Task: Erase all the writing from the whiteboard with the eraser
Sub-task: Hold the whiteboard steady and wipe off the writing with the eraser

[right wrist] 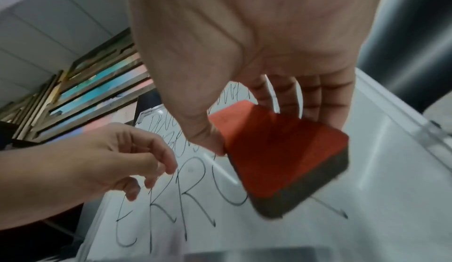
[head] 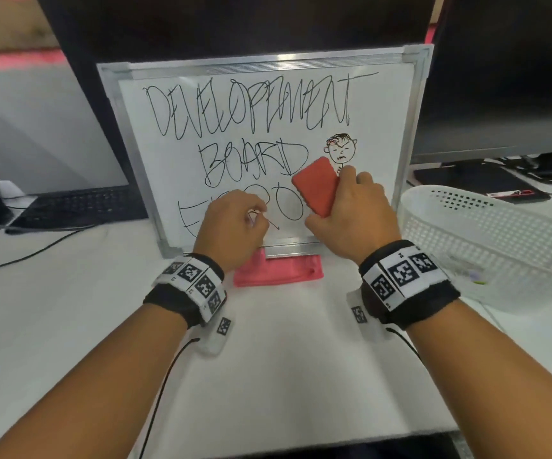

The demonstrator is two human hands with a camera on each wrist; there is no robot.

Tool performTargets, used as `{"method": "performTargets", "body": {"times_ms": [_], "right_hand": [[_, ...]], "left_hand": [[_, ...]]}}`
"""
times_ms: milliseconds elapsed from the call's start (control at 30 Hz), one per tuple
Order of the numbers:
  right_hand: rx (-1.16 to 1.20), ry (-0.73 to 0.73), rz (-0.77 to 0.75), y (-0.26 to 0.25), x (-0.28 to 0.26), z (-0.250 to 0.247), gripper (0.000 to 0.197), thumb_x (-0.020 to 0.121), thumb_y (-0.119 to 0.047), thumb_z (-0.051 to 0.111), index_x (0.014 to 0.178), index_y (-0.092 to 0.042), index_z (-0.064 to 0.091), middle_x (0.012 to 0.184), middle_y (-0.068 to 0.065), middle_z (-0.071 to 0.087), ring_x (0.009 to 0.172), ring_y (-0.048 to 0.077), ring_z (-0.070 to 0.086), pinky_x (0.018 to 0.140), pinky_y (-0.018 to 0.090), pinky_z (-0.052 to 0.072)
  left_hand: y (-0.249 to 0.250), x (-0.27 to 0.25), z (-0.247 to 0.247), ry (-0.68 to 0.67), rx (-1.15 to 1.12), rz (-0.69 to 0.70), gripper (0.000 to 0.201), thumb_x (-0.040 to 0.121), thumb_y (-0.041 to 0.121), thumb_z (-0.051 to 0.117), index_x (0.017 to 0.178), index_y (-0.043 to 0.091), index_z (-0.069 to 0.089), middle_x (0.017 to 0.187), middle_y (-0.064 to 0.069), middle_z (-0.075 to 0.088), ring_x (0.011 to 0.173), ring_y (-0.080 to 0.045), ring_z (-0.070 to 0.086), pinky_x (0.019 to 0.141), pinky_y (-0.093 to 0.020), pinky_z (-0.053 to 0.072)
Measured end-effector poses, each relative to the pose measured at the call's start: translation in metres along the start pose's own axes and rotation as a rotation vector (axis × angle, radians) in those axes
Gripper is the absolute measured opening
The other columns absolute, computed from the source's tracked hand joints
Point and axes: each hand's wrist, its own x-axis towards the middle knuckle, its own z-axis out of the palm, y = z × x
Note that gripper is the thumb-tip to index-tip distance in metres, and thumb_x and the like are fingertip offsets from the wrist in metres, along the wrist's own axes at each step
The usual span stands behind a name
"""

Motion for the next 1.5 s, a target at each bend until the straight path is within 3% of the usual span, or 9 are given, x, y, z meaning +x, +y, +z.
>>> {"method": "performTargets", "body": {"times_ms": [167, 267, 400, 567, 667, 900, 1233, 1400, 1500], "right_hand": [[-0.069, -0.258, 0.137, 0.002, -0.013, 0.02, 0.067, 0.078, -0.053, 0.07, 0.121, -0.011, 0.042, 0.105, 0.008, 0.054, 0.099, 0.033, 0.061, 0.072, 0.037, 0.042], [-0.126, -0.344, 0.193, 0.004, -0.017, 0.02, 0.063, 0.075, -0.053, 0.072, 0.116, -0.013, 0.044, 0.101, 0.004, 0.051, 0.099, 0.03, 0.06, 0.075, 0.035, 0.043], [-0.138, -0.413, 0.231, 0.007, -0.025, 0.014, 0.046, 0.08, -0.048, 0.073, 0.081, -0.022, 0.034, 0.083, -0.003, 0.037, 0.087, 0.024, 0.048, 0.075, 0.033, 0.042], [-0.12, -0.363, 0.283, 0.016, -0.02, 0.021, 0.071, 0.075, -0.055, 0.074, 0.124, -0.012, 0.045, 0.095, 0.0, 0.045, 0.088, 0.023, 0.047, 0.075, 0.033, 0.041], [-0.139, -0.359, 0.292, 0.022, -0.016, 0.022, 0.068, 0.08, -0.055, 0.069, 0.126, -0.011, 0.047, 0.096, 0.001, 0.044, 0.089, 0.023, 0.048, 0.075, 0.034, 0.041], [-0.163, -0.367, 0.278, 0.028, -0.009, 0.022, 0.058, 0.079, -0.058, 0.068, 0.113, -0.012, 0.056, 0.087, 0.001, 0.05, 0.083, 0.025, 0.055, 0.076, 0.035, 0.053], [-0.078, -0.246, 0.264, 0.031, -0.006, 0.022, 0.065, 0.079, -0.053, 0.07, 0.121, -0.008, 0.051, 0.108, 0.009, 0.057, 0.101, 0.032, 0.062, 0.081, 0.039, 0.053], [-0.124, -0.348, 0.296, 0.034, -0.006, 0.026, 0.058, 0.077, -0.059, 0.071, 0.108, -0.012, 0.056, 0.08, 0.0, 0.047, 0.083, 0.026, 0.057, 0.078, 0.038, 0.057], [-0.13, -0.341, 0.297, 0.034, -0.007, 0.025, 0.055, 0.077, -0.059, 0.071, 0.104, -0.014, 0.053, 0.086, 0.002, 0.049, 0.084, 0.026, 0.057, 0.081, 0.039, 0.057]], "left_hand": [[-0.022, -0.015, -0.015, 0.052, 0.115, -0.007, 0.019, 0.087, 0.027, 0.057, 0.1, 0.021, 0.07, 0.099, 0.005, 0.06, 0.091, -0.019, 0.058, 0.083, -0.037, 0.051], [-0.021, -0.018, -0.014, -0.108, 0.245, 0.013, 0.017, 0.089, 0.026, 0.056, 0.099, 0.021, 0.069, 0.09, 0.004, 0.061, 0.081, -0.018, 0.056, 0.078, -0.038, 0.051], [-0.013, -0.019, -0.004, -0.363, 0.299, 0.038, 0.017, 0.088, 0.028, 0.054, 0.097, 0.023, 0.069, 0.086, 0.006, 0.061, 0.082, -0.019, 0.056, 0.078, -0.04, 0.052], [-0.009, -0.019, 0.012, -0.548, 0.298, 0.05, 0.03, 0.088, 0.034, 0.054, 0.111, 0.024, 0.07, 0.083, 0.011, 0.055, 0.085, -0.016, 0.053, 0.084, -0.039, 0.052], [-0.011, -0.017, 0.015, -0.576, 0.311, 0.049, 0.035, 0.087, 0.037, 0.054, 0.116, 0.025, 0.07, 0.089, 0.008, 0.059, 0.094, -0.02, 0.059, 0.085, -0.038, 0.052], [-0.015, -0.016, 0.021, -0.621, 0.409, 0.121, 0.022, 0.086, 0.036, 0.048, 0.078, 0.019, 0.059, 0.08, 0.002, 0.054, 0.078, -0.024, 0.055, 0.07, -0.039, 0.052], [-0.015, -0.013, 0.032, -0.612, 0.422, 0.161, 0.019, 0.089, 0.034, 0.049, 0.083, 0.02, 0.061, 0.084, 0.002, 0.052, 0.081, -0.022, 0.054, 0.069, -0.038, 0.051], [-0.016, -0.012, 0.032, -0.606, 0.415, 0.162, 0.018, 0.088, 0.032, 0.049, 0.077, 0.02, 0.057, 0.081, 0.003, 0.05, 0.076, -0.022, 0.053, 0.066, -0.037, 0.05], [-0.015, -0.012, 0.032, -0.609, 0.411, 0.157, 0.018, 0.087, 0.032, 0.049, 0.077, 0.02, 0.058, 0.08, 0.002, 0.051, 0.075, -0.022, 0.053, 0.065, -0.038, 0.051]]}}
